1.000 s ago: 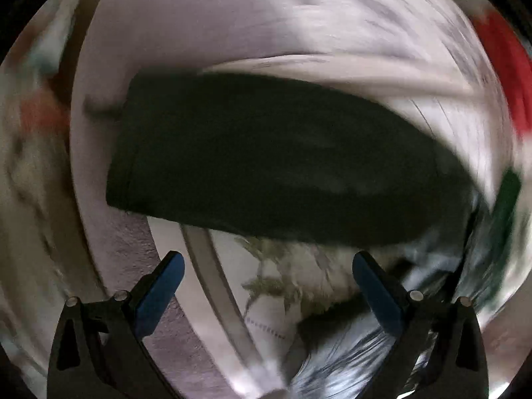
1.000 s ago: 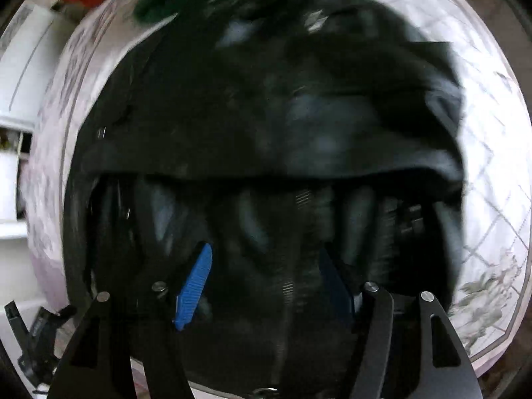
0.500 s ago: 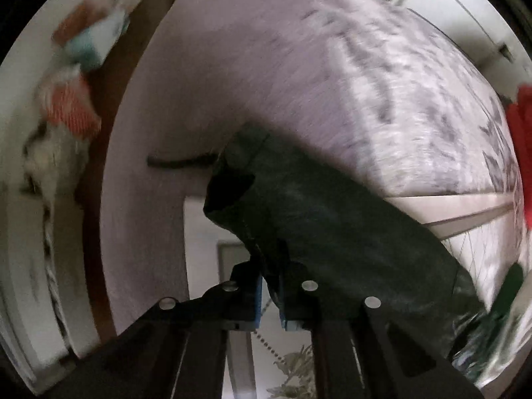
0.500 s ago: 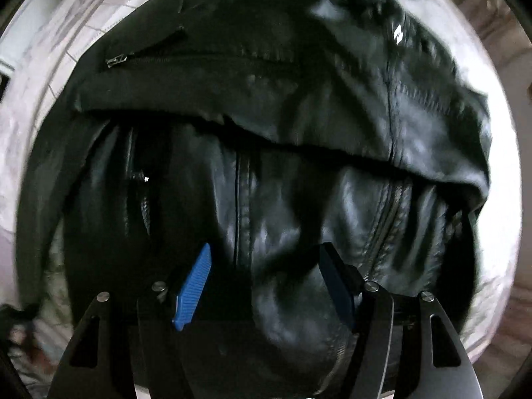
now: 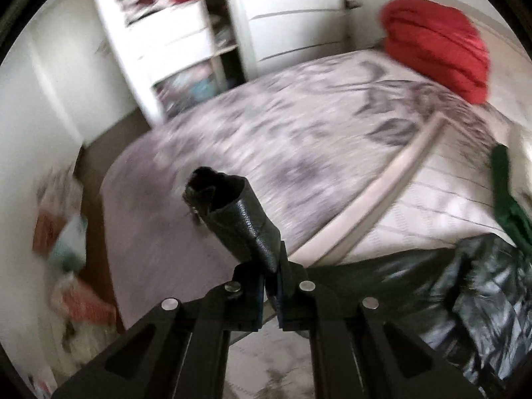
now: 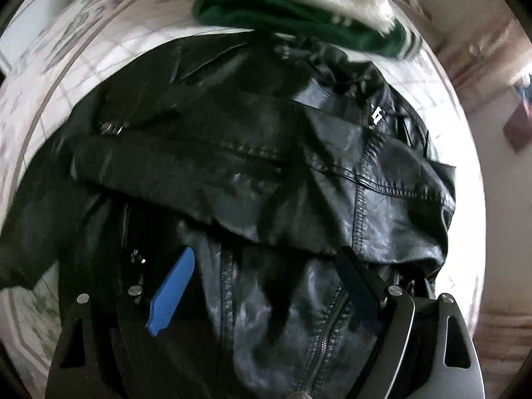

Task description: Fold large clothes

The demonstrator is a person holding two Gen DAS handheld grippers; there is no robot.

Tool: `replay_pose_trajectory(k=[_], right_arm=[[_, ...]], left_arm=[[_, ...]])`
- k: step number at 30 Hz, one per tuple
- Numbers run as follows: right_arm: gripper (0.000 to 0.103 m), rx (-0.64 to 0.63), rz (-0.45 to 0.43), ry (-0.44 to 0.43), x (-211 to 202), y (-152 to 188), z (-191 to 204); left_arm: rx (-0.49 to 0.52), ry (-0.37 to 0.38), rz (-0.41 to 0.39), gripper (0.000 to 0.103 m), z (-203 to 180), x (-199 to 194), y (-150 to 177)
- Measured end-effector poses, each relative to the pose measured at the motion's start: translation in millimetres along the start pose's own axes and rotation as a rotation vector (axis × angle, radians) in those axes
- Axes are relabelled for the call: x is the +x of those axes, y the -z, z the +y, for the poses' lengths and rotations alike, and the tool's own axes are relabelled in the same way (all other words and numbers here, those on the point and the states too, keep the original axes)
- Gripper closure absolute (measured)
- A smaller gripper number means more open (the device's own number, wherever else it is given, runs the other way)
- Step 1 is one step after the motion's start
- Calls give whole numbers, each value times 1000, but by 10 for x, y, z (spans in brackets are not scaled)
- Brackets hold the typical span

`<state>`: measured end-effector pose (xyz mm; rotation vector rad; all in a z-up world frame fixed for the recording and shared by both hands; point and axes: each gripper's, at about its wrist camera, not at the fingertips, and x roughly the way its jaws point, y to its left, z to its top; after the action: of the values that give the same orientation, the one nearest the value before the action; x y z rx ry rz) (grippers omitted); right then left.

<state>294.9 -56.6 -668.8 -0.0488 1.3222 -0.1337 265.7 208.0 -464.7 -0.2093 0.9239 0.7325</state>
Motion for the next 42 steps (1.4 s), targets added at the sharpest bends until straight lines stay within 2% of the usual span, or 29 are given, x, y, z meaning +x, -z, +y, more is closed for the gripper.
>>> replay_pose_trajectory(k=[1,4,7,9,10,13,14,18,20,22,25,28,29,30,31,32,33,35,37,42], right_arm=[[14,14,5,-7,143,-273,-118],[14,93,26,-36,229,-338,-512],[14,177,50,-55,254,-300,-937],[14,234,63,-62,262,-236,-1248],[14,253,67,-65,259,-197,-1361],[14,326,81,-57,276,-86,-1791],[14,350,88,-50,286,-29,-1952],[14,417,117,-30,389,137,-2441],[14,440,131,-26,451,213,-2630],[14,462,152,-38,509,291,-2784],[14,494,167,-112,578,369,-2940],[14,520,170,-195,593,424,-3065],[14,524,175,-213,592,435,-3098],[14,529,177,-232,582,451,-3132],[14,539,180,-257,567,466,-3172],[14,547,182,-277,554,471,-3203],[14,555,183,-290,540,473,-3227],[14,571,176,-328,488,443,-3280],[14,584,156,-367,435,379,-3328],[12,533,81,-421,531,-65,-3320]], left_arm=[[38,25,-25,101,-183,-82,-69],[132,99,-83,101,-691,-344,-184],[237,205,-132,101,-1329,-659,-200],[318,331,-124,101,-1830,-883,-107],[358,415,-96,101,-2127,-988,-6],[492,569,-26,101,-2864,-1234,372],[535,599,-15,101,-3075,-1304,507],[695,697,57,102,-3812,-1551,1172],[777,712,77,101,-4078,-1628,1526],[836,692,96,101,-4230,-1622,1745],[883,651,127,101,-4317,-1522,1925],[851,675,196,96,-4249,-1386,1885],[828,680,211,87,-4180,-1356,1835],[808,691,221,66,-4126,-1345,1791],[792,700,222,51,-4095,-1346,1783],[766,697,211,22,-4020,-1361,1722],[743,693,197,16,-3949,-1378,1657],[686,695,179,15,-3784,-1375,1524],[630,662,168,15,-3635,-1322,1423],[538,462,161,15,-3168,-900,1285]])
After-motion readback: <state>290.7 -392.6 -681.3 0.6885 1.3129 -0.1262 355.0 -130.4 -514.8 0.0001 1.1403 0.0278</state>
